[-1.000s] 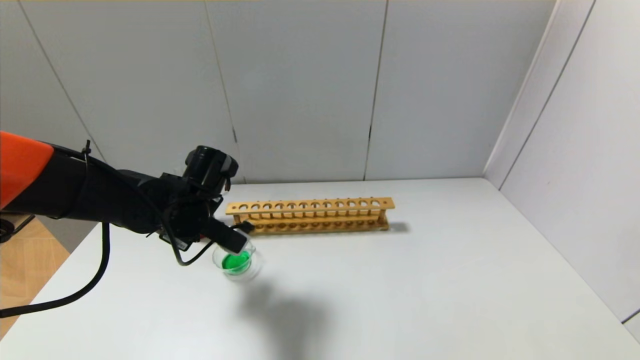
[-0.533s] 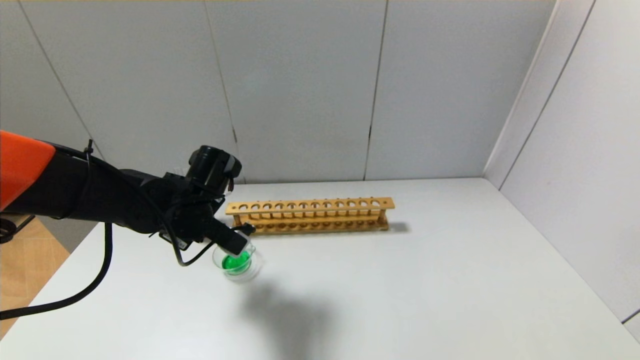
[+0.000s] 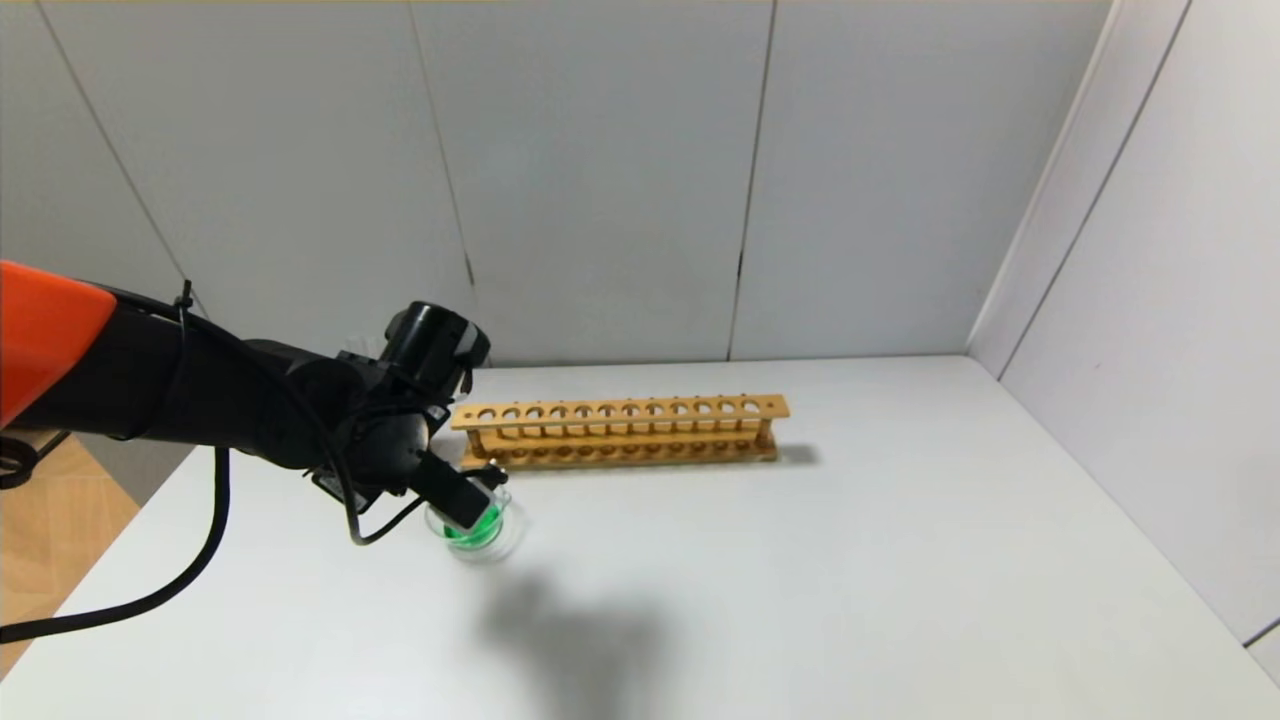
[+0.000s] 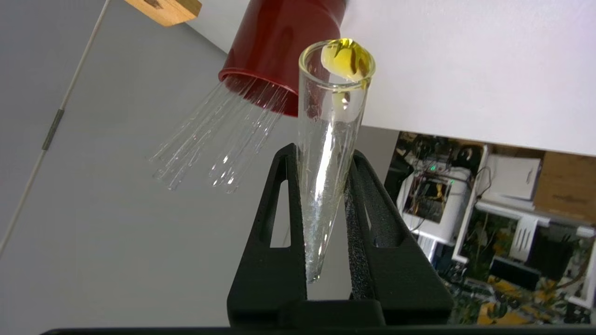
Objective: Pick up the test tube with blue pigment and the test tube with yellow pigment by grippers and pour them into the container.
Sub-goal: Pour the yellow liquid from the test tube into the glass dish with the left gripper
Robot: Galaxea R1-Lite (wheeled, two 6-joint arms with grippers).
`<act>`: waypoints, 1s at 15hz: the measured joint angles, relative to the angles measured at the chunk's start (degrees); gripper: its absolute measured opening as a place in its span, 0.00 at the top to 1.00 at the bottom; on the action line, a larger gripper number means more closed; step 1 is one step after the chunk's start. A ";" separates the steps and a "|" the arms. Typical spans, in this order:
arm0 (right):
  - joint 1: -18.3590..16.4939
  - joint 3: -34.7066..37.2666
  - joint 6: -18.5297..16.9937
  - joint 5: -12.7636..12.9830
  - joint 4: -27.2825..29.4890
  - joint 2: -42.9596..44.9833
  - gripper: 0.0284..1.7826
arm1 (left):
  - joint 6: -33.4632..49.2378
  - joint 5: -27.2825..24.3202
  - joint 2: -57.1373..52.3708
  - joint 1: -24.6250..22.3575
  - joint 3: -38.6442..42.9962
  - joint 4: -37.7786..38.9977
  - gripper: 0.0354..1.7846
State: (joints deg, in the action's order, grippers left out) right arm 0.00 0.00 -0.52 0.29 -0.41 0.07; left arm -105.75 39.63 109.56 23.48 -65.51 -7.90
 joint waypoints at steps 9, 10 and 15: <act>0.00 0.00 0.00 -0.02 0.00 0.00 0.02 | -1.57 2.15 2.71 -0.02 -2.29 0.90 0.85; 0.00 0.00 0.00 -0.02 0.00 0.00 0.02 | -1.38 2.12 3.21 0.06 -2.45 0.99 0.85; 0.00 0.00 0.00 -0.02 0.00 0.00 0.02 | -2.43 2.54 4.56 0.63 -3.17 0.52 0.85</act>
State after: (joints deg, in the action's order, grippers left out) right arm 0.00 0.00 -0.52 0.27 -0.41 0.07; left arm -108.18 42.17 114.12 24.11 -68.68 -7.38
